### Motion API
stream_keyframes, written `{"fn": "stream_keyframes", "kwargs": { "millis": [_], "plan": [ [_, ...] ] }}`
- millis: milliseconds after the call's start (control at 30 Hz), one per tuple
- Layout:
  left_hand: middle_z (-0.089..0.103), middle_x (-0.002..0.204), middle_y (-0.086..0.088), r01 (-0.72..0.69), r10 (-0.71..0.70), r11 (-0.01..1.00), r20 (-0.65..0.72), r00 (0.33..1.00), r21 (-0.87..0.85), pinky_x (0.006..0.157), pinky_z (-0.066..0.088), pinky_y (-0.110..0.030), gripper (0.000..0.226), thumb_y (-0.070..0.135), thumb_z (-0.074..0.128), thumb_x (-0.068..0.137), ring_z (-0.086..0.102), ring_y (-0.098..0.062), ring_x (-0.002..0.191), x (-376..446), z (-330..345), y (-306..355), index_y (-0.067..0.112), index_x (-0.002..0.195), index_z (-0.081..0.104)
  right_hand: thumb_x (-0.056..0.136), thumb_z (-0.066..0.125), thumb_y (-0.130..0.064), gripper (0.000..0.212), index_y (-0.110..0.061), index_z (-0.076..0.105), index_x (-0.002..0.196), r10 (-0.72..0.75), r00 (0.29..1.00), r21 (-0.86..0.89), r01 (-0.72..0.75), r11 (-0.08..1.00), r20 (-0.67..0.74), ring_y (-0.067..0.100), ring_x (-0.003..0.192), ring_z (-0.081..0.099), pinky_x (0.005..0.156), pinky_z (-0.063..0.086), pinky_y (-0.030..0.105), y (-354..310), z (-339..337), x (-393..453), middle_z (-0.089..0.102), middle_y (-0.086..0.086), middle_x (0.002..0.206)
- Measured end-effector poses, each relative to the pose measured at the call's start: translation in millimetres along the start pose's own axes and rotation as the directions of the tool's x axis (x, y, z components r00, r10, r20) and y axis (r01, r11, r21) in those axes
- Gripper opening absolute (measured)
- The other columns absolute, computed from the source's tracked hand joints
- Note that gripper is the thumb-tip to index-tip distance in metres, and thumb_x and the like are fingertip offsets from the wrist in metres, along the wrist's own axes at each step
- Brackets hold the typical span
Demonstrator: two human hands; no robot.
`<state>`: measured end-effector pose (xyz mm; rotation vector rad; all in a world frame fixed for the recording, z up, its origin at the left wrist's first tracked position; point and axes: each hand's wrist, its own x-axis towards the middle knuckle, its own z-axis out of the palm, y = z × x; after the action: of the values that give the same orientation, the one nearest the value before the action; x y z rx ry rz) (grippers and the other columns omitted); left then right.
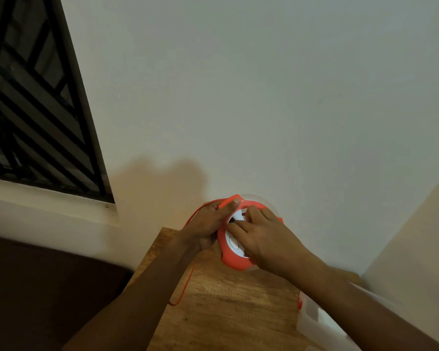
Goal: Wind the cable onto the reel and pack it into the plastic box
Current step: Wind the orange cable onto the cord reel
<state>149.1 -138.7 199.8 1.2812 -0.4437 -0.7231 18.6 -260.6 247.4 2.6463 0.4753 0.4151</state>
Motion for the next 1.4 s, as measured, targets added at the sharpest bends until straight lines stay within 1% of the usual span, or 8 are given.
{"fn": "stream_keyframes", "kwargs": {
  "millis": [133, 233, 300, 567, 733, 933, 1067, 1400],
  "plan": [
    [0.076, 0.116, -0.018, -0.003, 0.003, 1.000, 0.014, 1.000, -0.008, 0.092, 0.060, -0.047, 0.049, 0.047, 0.071, 0.091, 0.073, -0.036, 0.104, 0.4, 4.7, -3.9, 0.009, 0.121, 0.073, 0.065, 0.077, -0.039, 0.061, -0.007, 0.059, 0.114, 0.096, 0.992, -0.039, -0.099, 0.994, -0.077, 0.032, 0.086, 0.058, 0.077, 0.045, 0.042, 0.0, 5.3, 4.6, 0.070, 0.012, 0.093],
    [0.078, 0.110, -0.016, -0.027, 0.027, 0.999, 0.015, 1.000, 0.026, 0.081, 0.063, -0.040, 0.052, 0.056, 0.076, 0.080, 0.076, -0.033, 0.096, -2.4, 10.9, 1.2, 0.014, 0.110, 0.078, 0.072, 0.059, -0.061, 0.063, -0.011, 0.057, 0.110, 0.294, 0.953, 0.039, -0.292, 0.956, -0.074, 0.029, 0.081, 0.056, 0.076, 0.041, 0.041, 10.1, 2.8, 10.4, 0.070, 0.007, 0.082],
    [0.078, 0.111, -0.016, -0.058, 0.058, 0.997, 0.001, 0.998, 0.053, 0.080, 0.063, -0.041, 0.050, 0.053, 0.070, 0.087, 0.076, -0.037, 0.097, -2.8, 13.0, 4.1, 0.012, 0.115, 0.074, 0.076, 0.047, -0.071, 0.063, -0.015, 0.060, 0.102, 0.405, 0.912, 0.073, -0.400, 0.914, -0.071, 0.027, 0.076, 0.059, 0.077, 0.043, 0.040, 16.9, 1.3, 13.2, 0.071, 0.005, 0.080],
    [0.077, 0.114, -0.017, -0.100, 0.105, 0.993, -0.089, 0.990, 0.055, 0.088, 0.062, -0.050, 0.045, 0.043, 0.063, 0.096, 0.074, -0.041, 0.100, -2.2, 14.5, 11.6, 0.008, 0.124, 0.068, 0.080, 0.044, -0.070, 0.055, -0.021, 0.066, 0.090, 0.556, 0.829, 0.167, -0.542, 0.824, -0.051, 0.021, 0.074, 0.062, 0.076, 0.048, 0.039, 19.0, -0.9, 16.1, 0.071, -0.001, 0.079],
    [0.077, 0.114, -0.018, -0.109, 0.111, 0.994, -0.120, 0.987, 0.022, 0.087, 0.062, -0.050, 0.043, 0.039, 0.063, 0.098, 0.074, -0.041, 0.100, -1.2, 5.5, 13.9, 0.006, 0.125, 0.068, 0.076, 0.069, -0.033, 0.020, -0.016, 0.067, 0.086, 0.375, 0.908, 0.173, -0.345, 0.922, -0.186, 0.023, 0.077, 0.056, 0.062, 0.051, 0.036, 17.7, -13.2, 1.2, 0.072, 0.003, 0.079],
    [0.078, 0.111, -0.015, -0.102, 0.108, 0.990, -0.069, 0.992, 0.095, 0.083, 0.063, -0.048, 0.042, 0.042, 0.065, 0.096, 0.076, -0.039, 0.097, -2.2, 1.1, 8.3, 0.010, 0.123, 0.069, 0.066, 0.082, -0.033, 0.051, -0.021, 0.065, 0.113, 0.087, 0.996, 0.157, -0.086, 0.984, -0.004, 0.023, 0.102, 0.053, 0.077, 0.054, 0.035, 11.6, -18.7, -8.1, 0.065, -0.003, 0.116],
    [0.078, 0.108, -0.016, -0.106, 0.112, 0.988, -0.051, 0.992, 0.108, 0.086, 0.063, -0.051, 0.045, 0.046, 0.069, 0.092, 0.075, -0.041, 0.097, -3.5, 1.7, 3.0, 0.009, 0.117, 0.073, 0.055, 0.091, -0.030, 0.061, -0.023, 0.067, 0.112, -0.021, 0.998, 0.092, 0.016, 0.996, 0.055, 0.023, 0.101, 0.056, 0.078, 0.053, 0.037, 11.1, -14.6, -13.3, 0.066, -0.004, 0.118],
    [0.080, 0.105, -0.009, -0.114, 0.122, 0.976, -0.035, 0.992, 0.188, 0.083, 0.062, -0.038, 0.042, 0.053, 0.072, 0.089, 0.077, -0.030, 0.097, -5.2, 11.9, 3.4, 0.016, 0.108, 0.077, 0.079, 0.072, -0.022, 0.038, -0.014, 0.056, 0.113, -0.026, 0.998, -0.058, 0.023, 0.998, -0.060, 0.028, 0.096, 0.057, 0.076, 0.051, 0.041, -5.5, 3.7, -5.2, 0.069, 0.006, 0.109]
  ]
}}
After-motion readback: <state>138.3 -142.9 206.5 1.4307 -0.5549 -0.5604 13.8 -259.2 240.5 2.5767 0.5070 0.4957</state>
